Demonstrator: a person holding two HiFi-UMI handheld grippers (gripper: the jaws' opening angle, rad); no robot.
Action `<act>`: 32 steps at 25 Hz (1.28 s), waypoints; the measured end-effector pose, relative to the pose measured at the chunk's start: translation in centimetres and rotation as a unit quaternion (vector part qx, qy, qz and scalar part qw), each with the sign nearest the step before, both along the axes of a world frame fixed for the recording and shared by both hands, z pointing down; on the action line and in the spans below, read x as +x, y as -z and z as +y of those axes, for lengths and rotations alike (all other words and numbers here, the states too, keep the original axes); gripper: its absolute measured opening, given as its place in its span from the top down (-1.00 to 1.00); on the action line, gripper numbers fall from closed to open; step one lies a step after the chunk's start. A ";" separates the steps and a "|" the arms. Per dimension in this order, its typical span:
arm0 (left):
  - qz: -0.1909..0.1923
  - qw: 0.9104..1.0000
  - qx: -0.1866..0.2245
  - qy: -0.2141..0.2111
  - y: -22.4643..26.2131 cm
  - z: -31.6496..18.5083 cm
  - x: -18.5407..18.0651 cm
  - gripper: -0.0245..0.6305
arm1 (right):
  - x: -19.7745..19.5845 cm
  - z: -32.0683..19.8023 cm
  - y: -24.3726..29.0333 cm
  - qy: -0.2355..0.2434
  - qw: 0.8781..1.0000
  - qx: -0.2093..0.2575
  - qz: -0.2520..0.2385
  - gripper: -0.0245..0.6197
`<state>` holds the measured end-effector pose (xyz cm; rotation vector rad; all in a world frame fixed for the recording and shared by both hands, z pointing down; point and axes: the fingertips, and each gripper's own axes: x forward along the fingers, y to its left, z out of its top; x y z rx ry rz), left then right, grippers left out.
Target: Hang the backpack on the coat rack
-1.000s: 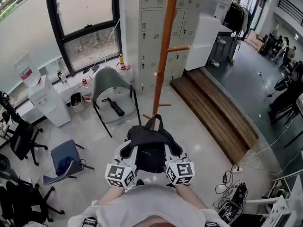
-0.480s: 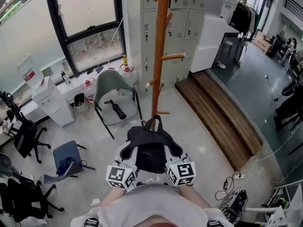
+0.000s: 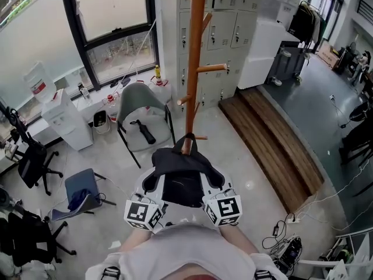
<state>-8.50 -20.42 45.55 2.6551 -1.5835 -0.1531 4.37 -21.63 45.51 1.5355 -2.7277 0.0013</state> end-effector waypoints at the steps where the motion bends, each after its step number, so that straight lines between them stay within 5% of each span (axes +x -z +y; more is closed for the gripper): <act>1: -0.001 1.000 0.005 0.000 0.5 -0.1 -0.2 0.84 | -0.2 -0.1 0.5 0.001 1.000 0.004 -0.001 0.70; 17: 0.010 0.996 0.083 0.009 7.2 -2.7 -3.1 0.83 | -2.9 -2.6 7.5 0.013 0.997 0.074 0.005 0.70; 32: 0.011 0.996 0.089 0.007 9.2 -6.5 -3.0 0.83 | -3.0 -6.6 9.6 0.010 0.997 0.075 -0.003 0.70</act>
